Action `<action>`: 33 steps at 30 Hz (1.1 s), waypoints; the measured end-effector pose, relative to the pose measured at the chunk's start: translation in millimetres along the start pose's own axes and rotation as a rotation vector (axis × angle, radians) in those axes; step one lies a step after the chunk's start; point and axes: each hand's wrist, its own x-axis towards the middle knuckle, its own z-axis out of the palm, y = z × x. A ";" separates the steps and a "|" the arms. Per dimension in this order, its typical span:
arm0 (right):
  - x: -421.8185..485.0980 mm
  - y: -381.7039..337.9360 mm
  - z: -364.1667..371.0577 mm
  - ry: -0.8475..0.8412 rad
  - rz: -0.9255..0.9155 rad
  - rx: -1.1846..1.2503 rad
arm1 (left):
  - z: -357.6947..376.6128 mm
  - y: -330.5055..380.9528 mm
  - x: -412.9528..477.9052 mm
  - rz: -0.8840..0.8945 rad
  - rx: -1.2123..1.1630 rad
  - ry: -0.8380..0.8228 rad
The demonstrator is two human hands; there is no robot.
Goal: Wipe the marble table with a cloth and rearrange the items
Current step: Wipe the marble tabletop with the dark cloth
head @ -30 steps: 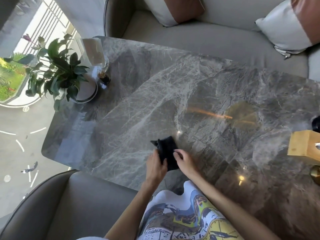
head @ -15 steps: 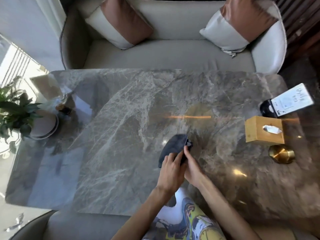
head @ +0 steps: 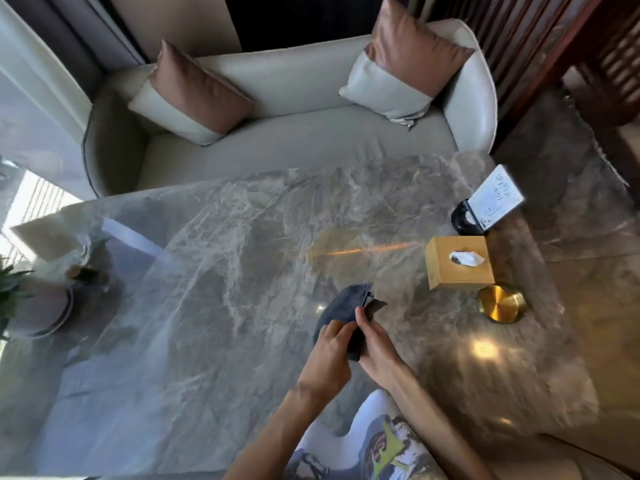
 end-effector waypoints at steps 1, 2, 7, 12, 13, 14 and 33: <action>-1.6 -3.6 -5.6 -0.011 -0.004 -0.012 | 5.2 5.5 2.0 0.006 0.015 0.006; -3.1 -7.1 -10.7 -0.021 -0.003 -0.018 | 9.7 11.5 3.9 0.011 0.019 0.023; 1.0 -17.5 -30.1 -0.005 0.053 0.053 | 19.8 33.2 13.7 0.026 0.019 0.073; 3.4 -33.3 -34.9 0.011 0.108 0.191 | 19.4 32.3 28.5 0.048 -0.057 0.008; 4.2 -38.7 -34.7 0.002 0.099 0.217 | 17.7 31.8 33.7 0.054 -0.069 -0.001; 6.2 -43.2 -34.9 -0.007 0.085 0.237 | 14.8 31.6 39.2 0.063 -0.071 0.009; 119.7 -95.2 21.1 0.249 -0.354 0.104 | -65.4 -150.9 152.3 0.073 -0.143 -0.009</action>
